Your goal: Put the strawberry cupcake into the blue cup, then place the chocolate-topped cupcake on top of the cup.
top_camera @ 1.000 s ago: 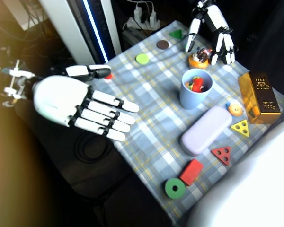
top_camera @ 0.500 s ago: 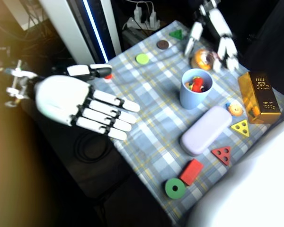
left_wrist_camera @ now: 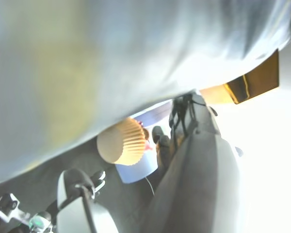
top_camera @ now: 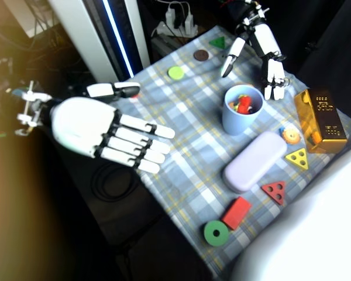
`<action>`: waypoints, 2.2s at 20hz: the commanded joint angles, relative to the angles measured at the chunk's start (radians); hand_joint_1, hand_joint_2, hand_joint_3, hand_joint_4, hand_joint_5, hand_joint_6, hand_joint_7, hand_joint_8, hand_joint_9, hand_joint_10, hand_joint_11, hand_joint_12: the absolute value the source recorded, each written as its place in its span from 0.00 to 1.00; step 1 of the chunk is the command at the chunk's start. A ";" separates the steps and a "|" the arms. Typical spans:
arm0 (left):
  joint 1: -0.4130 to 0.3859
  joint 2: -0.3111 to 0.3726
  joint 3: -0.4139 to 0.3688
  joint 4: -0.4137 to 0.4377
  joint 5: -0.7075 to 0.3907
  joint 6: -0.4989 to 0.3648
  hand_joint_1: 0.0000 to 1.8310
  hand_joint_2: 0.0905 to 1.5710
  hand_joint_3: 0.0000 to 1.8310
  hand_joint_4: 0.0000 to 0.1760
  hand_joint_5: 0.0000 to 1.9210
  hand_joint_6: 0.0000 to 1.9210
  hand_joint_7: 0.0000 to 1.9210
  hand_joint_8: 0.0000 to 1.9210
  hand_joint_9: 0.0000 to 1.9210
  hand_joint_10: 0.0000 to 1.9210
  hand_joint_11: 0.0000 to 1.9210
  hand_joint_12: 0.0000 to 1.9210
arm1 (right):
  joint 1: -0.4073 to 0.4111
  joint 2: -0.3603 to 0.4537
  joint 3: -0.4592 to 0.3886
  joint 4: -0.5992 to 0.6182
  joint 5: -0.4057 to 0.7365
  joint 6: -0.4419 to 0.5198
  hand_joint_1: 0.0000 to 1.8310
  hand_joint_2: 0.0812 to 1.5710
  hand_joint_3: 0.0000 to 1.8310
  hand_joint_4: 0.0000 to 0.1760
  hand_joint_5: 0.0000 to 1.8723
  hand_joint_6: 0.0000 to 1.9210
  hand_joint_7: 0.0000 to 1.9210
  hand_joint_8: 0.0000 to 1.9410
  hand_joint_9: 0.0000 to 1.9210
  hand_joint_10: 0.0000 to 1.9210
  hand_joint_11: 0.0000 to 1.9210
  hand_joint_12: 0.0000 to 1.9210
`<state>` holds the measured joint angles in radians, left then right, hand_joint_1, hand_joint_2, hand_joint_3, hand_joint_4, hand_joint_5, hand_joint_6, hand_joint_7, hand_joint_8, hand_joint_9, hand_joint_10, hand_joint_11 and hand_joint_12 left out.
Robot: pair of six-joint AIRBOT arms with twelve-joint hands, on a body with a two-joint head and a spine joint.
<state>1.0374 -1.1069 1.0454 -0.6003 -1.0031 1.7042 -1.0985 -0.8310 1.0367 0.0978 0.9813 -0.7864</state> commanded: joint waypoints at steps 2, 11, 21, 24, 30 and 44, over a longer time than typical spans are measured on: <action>-0.009 0.008 -0.008 0.028 -0.111 -0.005 0.44 0.46 0.01 0.40 0.24 0.00 0.13 0.00 0.15 0.00 0.07 0.06 | 0.004 -0.001 0.002 0.019 0.119 0.013 0.02 0.50 0.00 0.18 0.00 0.00 0.05 0.00 0.00 0.00 0.00 0.00; -0.028 0.177 -0.132 0.090 -0.194 0.019 0.47 0.48 0.00 0.86 0.21 0.01 0.10 0.01 0.06 0.00 0.01 0.05 | -0.002 -0.002 0.004 0.024 0.119 0.018 0.01 0.51 0.00 0.23 0.00 0.00 0.05 0.00 0.00 0.00 0.00 0.00; -0.030 0.255 -0.221 0.159 -0.303 0.041 0.42 0.48 0.00 0.72 0.22 0.00 0.09 0.00 0.05 0.00 0.03 0.05 | -0.013 -0.017 0.014 0.032 0.119 0.025 0.03 0.51 0.00 0.10 0.00 0.00 0.07 0.01 0.01 0.00 0.00 0.00; -0.035 0.247 -0.205 0.160 -0.261 0.040 0.39 0.48 0.00 0.46 0.20 0.00 0.10 0.00 0.12 0.01 0.09 0.10 | -0.014 -0.018 0.019 0.032 0.119 0.034 0.02 0.51 0.00 0.06 0.00 0.00 0.06 0.00 0.00 0.00 0.00 0.00; -0.082 0.164 -0.104 0.142 -0.101 0.040 0.39 0.45 0.00 0.53 0.17 0.00 0.11 0.00 0.09 0.00 0.00 0.12 | -0.015 -0.023 0.024 0.032 0.119 0.042 0.02 0.51 0.00 0.10 0.00 0.00 0.04 0.00 0.00 0.00 0.00 0.00; -0.118 0.035 0.057 0.111 0.111 0.040 0.46 0.46 0.01 0.54 0.14 0.00 0.10 0.00 0.11 0.00 0.03 0.14 | -0.016 -0.030 0.027 0.029 0.119 0.052 0.00 0.49 0.00 0.37 0.00 0.00 0.01 0.00 0.00 0.00 0.00 0.00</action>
<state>0.9348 -1.0683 1.1023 -0.5133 -0.7898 1.7500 -1.1198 -0.8585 1.0595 0.1116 0.9825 -0.7444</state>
